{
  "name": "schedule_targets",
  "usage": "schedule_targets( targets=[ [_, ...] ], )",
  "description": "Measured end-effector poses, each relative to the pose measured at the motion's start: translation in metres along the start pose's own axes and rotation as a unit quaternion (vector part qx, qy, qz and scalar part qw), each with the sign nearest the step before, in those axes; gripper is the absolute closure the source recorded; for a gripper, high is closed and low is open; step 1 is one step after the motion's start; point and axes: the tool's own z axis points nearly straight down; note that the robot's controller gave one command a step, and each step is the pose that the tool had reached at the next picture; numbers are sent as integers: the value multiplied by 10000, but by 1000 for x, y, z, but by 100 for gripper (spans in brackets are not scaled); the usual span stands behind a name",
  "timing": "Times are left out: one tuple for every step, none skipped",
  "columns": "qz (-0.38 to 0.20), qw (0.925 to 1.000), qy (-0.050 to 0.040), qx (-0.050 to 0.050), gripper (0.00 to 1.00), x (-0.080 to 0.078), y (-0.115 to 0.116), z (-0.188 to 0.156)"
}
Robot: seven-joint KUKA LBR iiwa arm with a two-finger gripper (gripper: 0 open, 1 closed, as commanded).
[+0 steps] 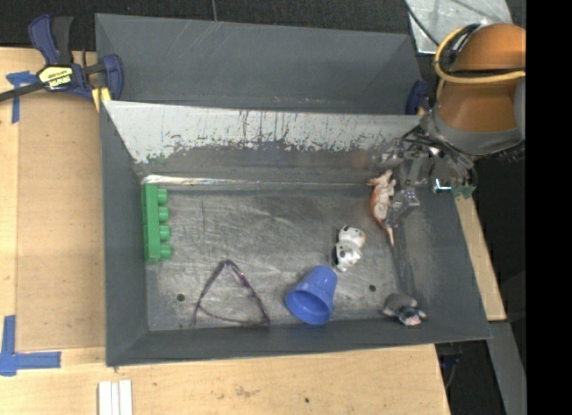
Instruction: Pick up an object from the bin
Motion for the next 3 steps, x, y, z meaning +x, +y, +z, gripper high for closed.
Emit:
schedule_targets(
  targets=[
    [-14, 10000, -41, 7, 0, -2, 0, -5],
    [-1299, 9915, -68, 23, 0, 14, 21, 33],
    [-2585, 9660, -11, -1, 0, 32, 53, 33]
  ],
)
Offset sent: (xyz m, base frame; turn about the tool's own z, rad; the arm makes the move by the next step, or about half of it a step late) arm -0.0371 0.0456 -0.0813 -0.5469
